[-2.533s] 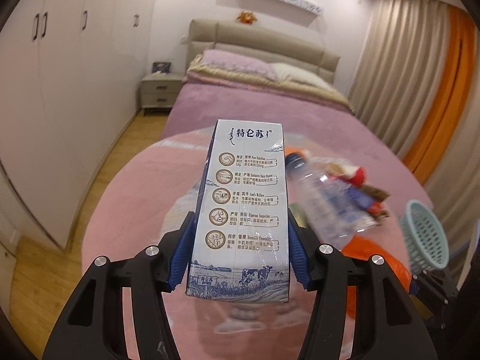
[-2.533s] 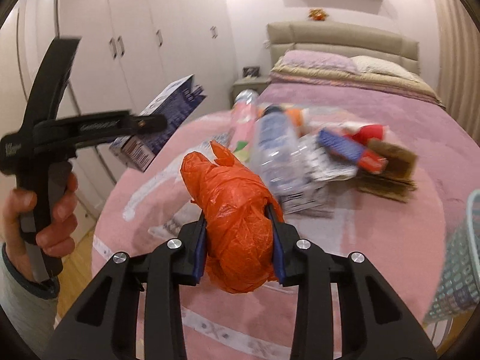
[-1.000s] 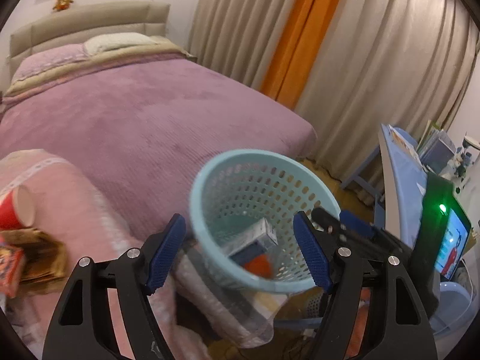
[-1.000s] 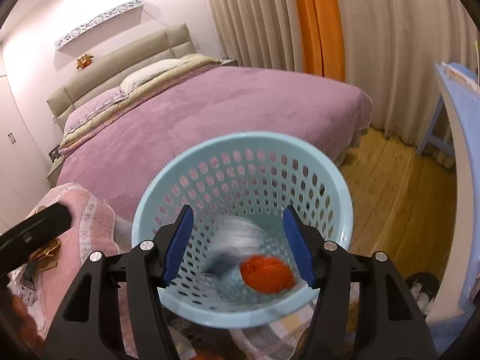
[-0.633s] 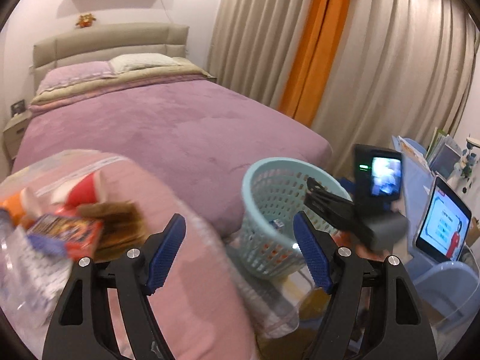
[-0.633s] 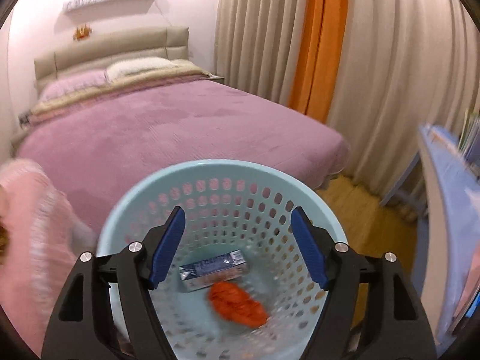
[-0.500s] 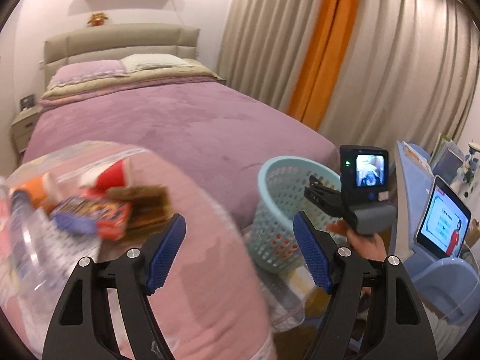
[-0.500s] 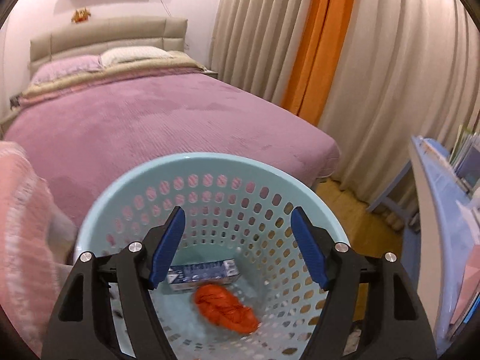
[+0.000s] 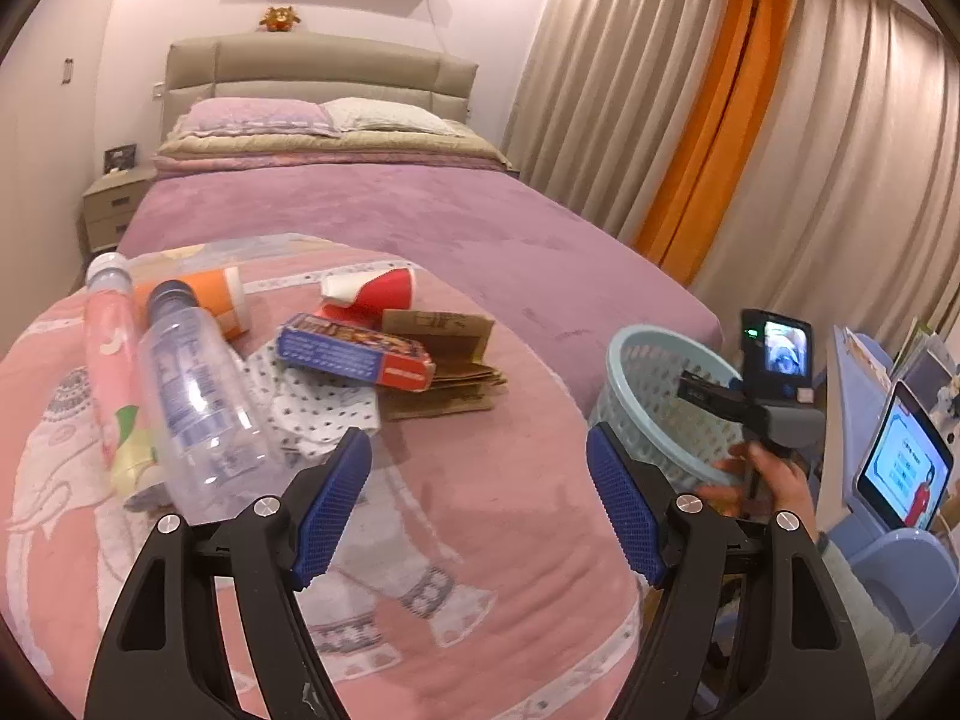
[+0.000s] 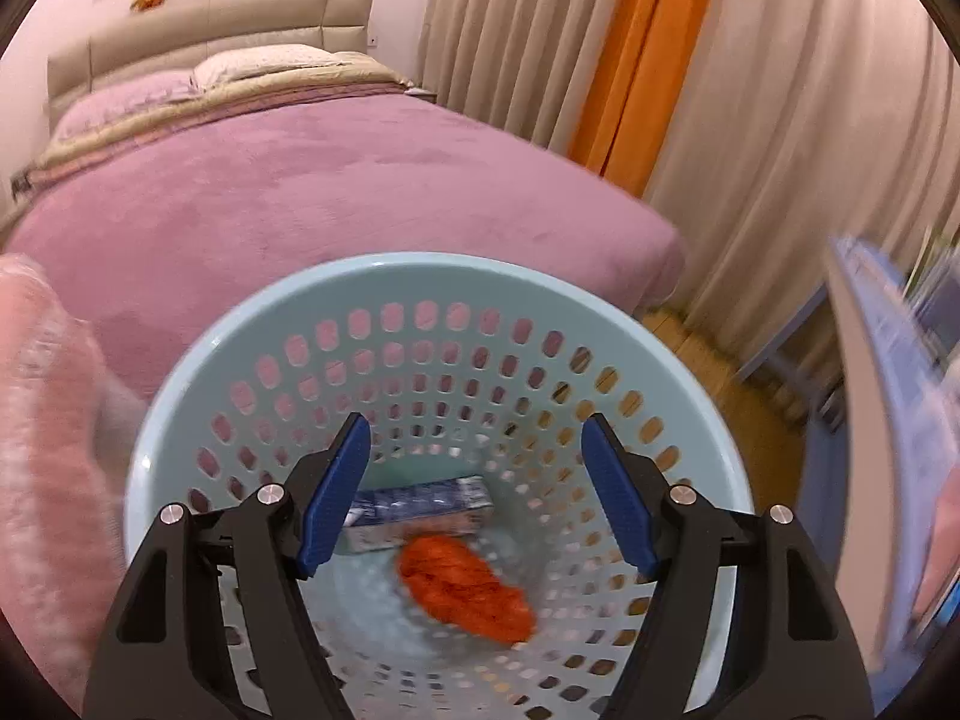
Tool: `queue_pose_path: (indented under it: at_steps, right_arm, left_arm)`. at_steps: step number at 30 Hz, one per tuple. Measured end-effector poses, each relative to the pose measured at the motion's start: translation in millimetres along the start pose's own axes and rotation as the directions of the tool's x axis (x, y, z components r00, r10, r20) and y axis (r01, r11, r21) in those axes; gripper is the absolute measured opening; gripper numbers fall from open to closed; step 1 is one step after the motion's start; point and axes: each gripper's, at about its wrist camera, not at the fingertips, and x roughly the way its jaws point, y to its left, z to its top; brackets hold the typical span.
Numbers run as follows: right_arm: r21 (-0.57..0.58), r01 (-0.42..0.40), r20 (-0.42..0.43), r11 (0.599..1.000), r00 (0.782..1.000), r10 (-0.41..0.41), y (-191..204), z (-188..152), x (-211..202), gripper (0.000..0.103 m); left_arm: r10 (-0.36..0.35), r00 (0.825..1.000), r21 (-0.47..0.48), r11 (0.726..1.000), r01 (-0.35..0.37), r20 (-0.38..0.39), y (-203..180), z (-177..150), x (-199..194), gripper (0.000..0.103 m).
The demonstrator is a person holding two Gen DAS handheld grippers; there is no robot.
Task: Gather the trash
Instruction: 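Lower the milk carton into the blue basket and open the left tool, then grasp the pink yogurt bottle with the left tool while the right tool grasps the cigarette pack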
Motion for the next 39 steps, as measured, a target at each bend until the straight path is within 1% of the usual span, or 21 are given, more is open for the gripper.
queue_pose_path:
  at_steps: [5, 6, 8, 12, 14, 18, 20, 23, 25, 26, 28, 29, 31, 32, 34, 35, 36, 37, 38, 39]
  right_arm:
    - [0.018, -0.059, 0.000, 0.998, 0.998, 0.059, 6, -20, -25, 0.069]
    - [0.009, -0.072, -0.004, 0.997, 0.997, 0.072, 11, -24, -26, 0.069]
    - [-0.001, -0.055, -0.031, 0.998, 0.998, 0.055, 18, -30, -24, 0.069]
    - [0.020, -0.120, -0.053, 0.993, 0.991, 0.121, 18, -31, -23, 0.069]
    - [0.030, -0.119, -0.061, 0.992, 0.991, 0.121, 18, -31, -23, 0.069]
    - [-0.032, -0.055, 0.056, 0.998, 0.997, 0.056, 25, -31, -49, 0.069]
    - [-0.044, -0.066, 0.085, 0.997, 0.994, 0.070, 27, -30, -57, 0.069]
    - [-0.036, -0.091, 0.090, 0.995, 0.991, 0.094, 27, -30, -65, 0.069]
    - [-0.042, -0.142, 0.097, 0.989, 0.985, 0.146, 30, -31, -78, 0.069]
    - [-0.053, -0.198, 0.105, 0.979, 0.974, 0.203, 34, -31, -90, 0.069]
    - [-0.080, -0.267, 0.127, 0.960, 0.953, 0.275, 44, -32, -109, 0.069]
    - [-0.116, -0.315, 0.145, 0.942, 0.933, 0.330, 54, -32, -125, 0.069]
    - [-0.166, -0.371, 0.168, 0.914, 0.902, 0.397, 68, -31, -146, 0.069]
    - [-0.191, -0.405, 0.173, 0.894, 0.883, 0.437, 75, -30, -156, 0.069]
    - [-0.247, -0.497, 0.160, 0.832, 0.826, 0.541, 92, -28, -175, 0.069]
    - [-0.265, -0.531, 0.149, 0.805, 0.802, 0.578, 101, -28, -182, 0.069]
    - [-0.285, -0.564, 0.138, 0.775, 0.776, 0.616, 111, -28, -189, 0.069]
    - [-0.300, -0.584, 0.132, 0.754, 0.758, 0.639, 120, -27, -195, 0.069]
    - [-0.315, -0.588, 0.132, 0.745, 0.751, 0.647, 129, -26, -199, 0.069]
    - [-0.324, -0.580, 0.136, 0.747, 0.753, 0.644, 134, -24, -201, 0.069]
  left_arm:
    - [0.000, 1.000, -0.040, 0.999, 0.000, 0.000, 16, -6, 0, 0.073]
    - [0.001, 1.000, -0.047, 0.999, -0.001, -0.001, 20, -8, 0, 0.073]
    - [0.009, 1.000, -0.062, 0.998, -0.010, -0.008, 27, -12, 0, 0.073]
    - [0.018, 1.000, -0.077, 0.997, -0.019, -0.018, 39, -23, -4, 0.073]
    - [0.025, 1.000, -0.082, 0.996, -0.026, -0.019, 44, -28, -8, 0.073]
    - [0.040, 0.999, -0.092, 0.995, -0.041, -0.015, 54, -35, -16, 0.073]
    - [0.048, 0.999, -0.096, 0.994, -0.049, -0.012, 59, -36, -19, 0.073]
    - [0.056, 0.998, -0.105, 0.993, -0.056, -0.002, 65, -37, -24, 0.073]
    - [0.067, 0.998, -0.110, 0.992, -0.066, 0.004, 68, -38, -27, 0.073]
    - [0.078, 0.997, -0.118, 0.990, -0.077, 0.006, 71, -36, -28, 0.073]
    - [0.096, 0.995, -0.135, 0.986, -0.094, 0.011, 77, -34, -29, 0.073]
    - [0.105, 0.994, -0.152, 0.983, -0.101, 0.019, 81, -31, -32, 0.073]
    - [0.116, 0.993, -0.175, 0.978, -0.110, 0.026, 88, -27, -36, 0.073]
    - [0.123, 0.992, -0.191, 0.975, -0.115, 0.032, 92, -24, -39, 0.073]
    - [0.139, 0.989, -0.216, 0.968, -0.127, 0.043, 101, -18, -44, 0.074]
    - [0.159, 0.986, -0.229, 0.963, -0.145, 0.047, 108, -14, -47, 0.077]
    - [0.185, 0.982, -0.238, 0.956, -0.168, 0.047, 113, -9, -49, 0.077]
    - [0.211, 0.977, -0.247, 0.949, -0.194, 0.041, 119, -4, -50, 0.077]
    - [0.244, 0.969, -0.259, 0.938, -0.229, 0.029, 126, 2, -50, 0.077]
    - [0.267, 0.964, -0.270, 0.929, -0.253, 0.017, 134, 8, -49, 0.077]
